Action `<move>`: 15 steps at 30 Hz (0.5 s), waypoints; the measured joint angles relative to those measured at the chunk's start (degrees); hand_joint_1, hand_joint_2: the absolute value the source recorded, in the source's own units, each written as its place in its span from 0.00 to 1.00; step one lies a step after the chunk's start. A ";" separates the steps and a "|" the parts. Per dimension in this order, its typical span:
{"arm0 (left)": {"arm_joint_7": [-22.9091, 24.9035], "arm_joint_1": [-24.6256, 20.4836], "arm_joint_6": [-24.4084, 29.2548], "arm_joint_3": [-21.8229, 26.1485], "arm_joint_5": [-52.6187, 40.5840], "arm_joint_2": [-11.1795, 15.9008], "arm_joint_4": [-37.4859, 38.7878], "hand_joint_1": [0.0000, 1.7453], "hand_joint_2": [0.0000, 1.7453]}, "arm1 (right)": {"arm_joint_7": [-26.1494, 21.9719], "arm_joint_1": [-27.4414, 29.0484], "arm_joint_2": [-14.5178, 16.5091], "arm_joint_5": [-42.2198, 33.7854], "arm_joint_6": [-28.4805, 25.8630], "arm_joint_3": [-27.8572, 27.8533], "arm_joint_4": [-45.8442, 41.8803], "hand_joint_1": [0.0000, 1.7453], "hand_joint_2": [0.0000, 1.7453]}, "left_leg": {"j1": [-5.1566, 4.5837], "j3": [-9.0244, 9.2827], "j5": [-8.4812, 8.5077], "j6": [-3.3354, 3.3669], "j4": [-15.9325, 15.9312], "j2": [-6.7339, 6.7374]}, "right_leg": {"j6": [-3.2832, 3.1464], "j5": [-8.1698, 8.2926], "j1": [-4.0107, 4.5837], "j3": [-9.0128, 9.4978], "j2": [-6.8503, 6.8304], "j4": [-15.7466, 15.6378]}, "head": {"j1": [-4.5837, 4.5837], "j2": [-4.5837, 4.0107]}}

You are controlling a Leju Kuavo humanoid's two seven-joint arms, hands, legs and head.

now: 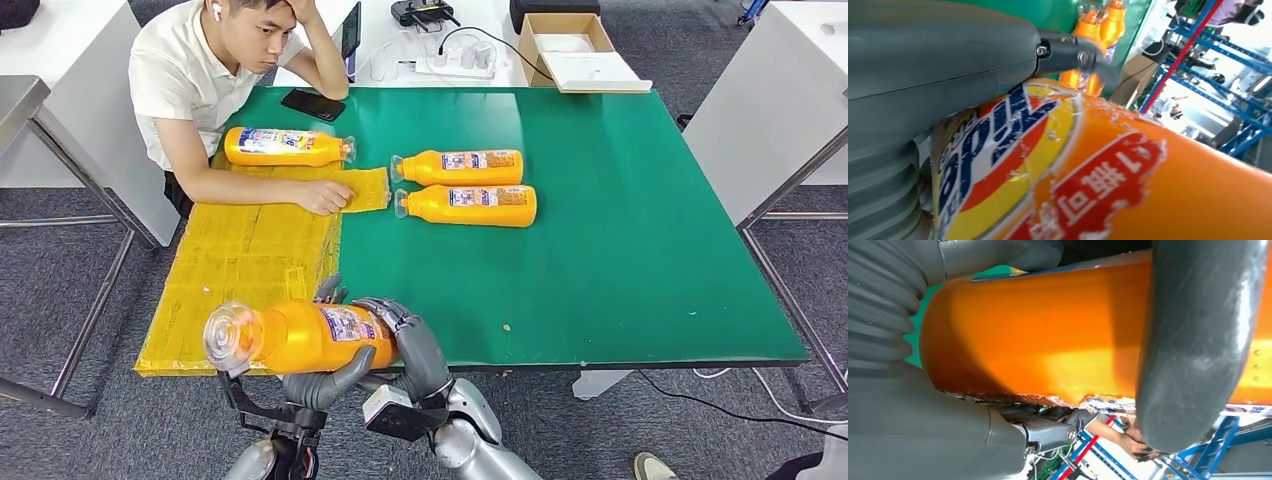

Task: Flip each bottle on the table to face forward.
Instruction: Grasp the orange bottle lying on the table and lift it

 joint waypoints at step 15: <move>-3.38 0.99 4.45 3.61 0.88 -1.67 -3.48 1.00 1.00 | -0.52 1.03 0.01 -0.94 0.82 2.80 2.16 0.00 0.00 | 0.00 -0.02 0.00 0.00 0.00 0.00 | 0.00 0.00 0.00 -0.03 0.00 -0.01 | 0.00 0.01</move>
